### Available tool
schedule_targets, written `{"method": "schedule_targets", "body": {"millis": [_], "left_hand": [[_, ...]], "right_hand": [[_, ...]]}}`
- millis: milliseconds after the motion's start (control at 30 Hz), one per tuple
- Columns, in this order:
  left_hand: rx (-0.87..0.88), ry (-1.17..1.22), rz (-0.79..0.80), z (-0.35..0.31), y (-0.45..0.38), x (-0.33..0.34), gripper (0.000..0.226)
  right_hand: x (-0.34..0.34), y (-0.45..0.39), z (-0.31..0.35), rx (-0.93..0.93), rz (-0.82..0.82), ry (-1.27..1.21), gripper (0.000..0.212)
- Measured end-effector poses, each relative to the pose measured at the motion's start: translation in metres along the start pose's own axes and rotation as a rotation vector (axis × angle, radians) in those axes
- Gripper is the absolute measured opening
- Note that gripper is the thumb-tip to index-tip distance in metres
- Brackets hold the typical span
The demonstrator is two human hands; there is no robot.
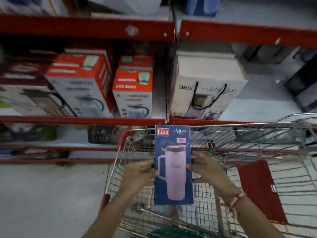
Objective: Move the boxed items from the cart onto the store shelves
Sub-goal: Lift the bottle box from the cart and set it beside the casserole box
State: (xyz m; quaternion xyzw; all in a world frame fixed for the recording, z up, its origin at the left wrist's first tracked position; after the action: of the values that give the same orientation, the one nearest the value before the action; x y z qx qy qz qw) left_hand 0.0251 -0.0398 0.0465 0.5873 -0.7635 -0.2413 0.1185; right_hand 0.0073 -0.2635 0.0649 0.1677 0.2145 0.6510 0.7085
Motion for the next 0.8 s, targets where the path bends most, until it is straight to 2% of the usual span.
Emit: {"method": "schedule_targets", "body": {"millis": [200,500,633,800], "left_hand": [[0.13,0.013,-0.001,-0.049,0.039,-0.033,0.044],[0.274,-0.005,-0.06,-0.101,0.047,-0.044,0.04],[0.404,0.019,-0.092,-0.158,0.044,-0.037,0.04],[0.676,0.05,-0.136,-0.255,0.032,-0.022,0.047]], "right_hand": [[0.019,0.042,0.056,-0.152,-0.061,0.029,0.048],[0.017,0.063,0.106,-0.356,-0.105,0.05,0.056],[-0.004,0.067,0.152,-0.516,-0.138,-0.026,0.056],[-0.036,0.068,0.235,-0.767,-0.188,-0.061,0.052]]}}
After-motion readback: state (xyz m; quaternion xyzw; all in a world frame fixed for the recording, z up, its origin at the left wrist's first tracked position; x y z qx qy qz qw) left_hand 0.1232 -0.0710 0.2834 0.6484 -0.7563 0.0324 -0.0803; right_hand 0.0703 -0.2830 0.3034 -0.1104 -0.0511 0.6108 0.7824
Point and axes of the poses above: each hand's wrist, its own y-axis away from the middle knuckle, its own x-axis out of the palm, z = x × y, the point moved 2 cm from there along -y, towards the middle knuckle, and after that the axes turned 6 degrees about -y, right-handed, at the moved point
